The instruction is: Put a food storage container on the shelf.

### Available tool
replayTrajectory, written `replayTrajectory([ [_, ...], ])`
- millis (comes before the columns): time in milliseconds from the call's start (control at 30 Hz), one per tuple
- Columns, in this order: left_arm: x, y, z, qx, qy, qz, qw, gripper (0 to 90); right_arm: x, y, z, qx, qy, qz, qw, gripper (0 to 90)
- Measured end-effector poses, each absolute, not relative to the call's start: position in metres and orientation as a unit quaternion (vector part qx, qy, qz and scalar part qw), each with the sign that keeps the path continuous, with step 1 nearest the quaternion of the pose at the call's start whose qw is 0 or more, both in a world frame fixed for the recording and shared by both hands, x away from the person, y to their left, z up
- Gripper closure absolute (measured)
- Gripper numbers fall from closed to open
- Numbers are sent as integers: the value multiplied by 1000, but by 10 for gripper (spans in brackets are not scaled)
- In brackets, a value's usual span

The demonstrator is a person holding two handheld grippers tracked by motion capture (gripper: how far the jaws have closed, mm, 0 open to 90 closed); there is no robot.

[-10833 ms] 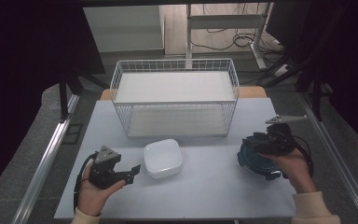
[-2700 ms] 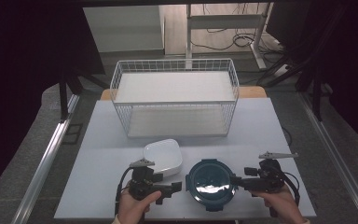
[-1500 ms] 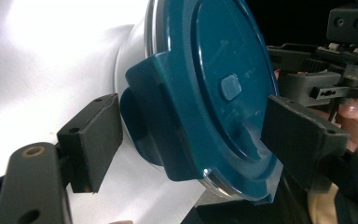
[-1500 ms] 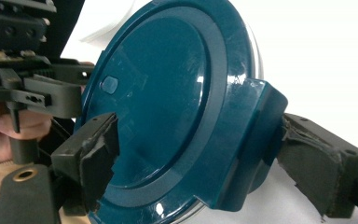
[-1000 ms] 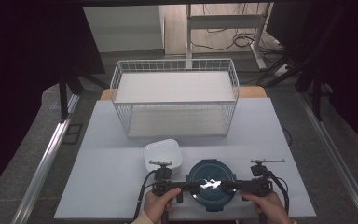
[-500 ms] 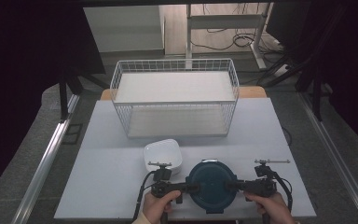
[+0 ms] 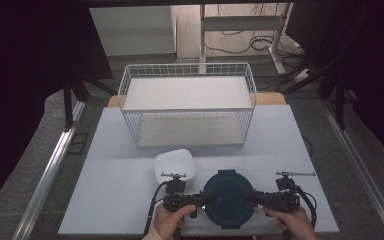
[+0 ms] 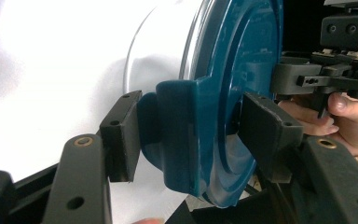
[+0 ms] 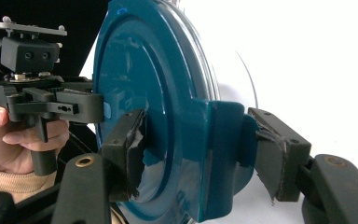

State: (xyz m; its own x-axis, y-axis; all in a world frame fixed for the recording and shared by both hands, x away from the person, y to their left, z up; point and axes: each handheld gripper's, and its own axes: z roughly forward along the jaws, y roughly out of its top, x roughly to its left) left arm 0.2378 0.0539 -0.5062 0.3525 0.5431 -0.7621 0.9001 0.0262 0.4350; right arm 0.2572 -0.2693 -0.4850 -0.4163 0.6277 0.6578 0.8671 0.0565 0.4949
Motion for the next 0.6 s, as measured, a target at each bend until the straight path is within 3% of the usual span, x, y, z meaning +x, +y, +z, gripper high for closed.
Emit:
replayTrajectory([
  [600, 241, 52, -487, 687, 518, -173, 479, 415, 256, -273, -469, -510, -716, -463, 114, 403],
])
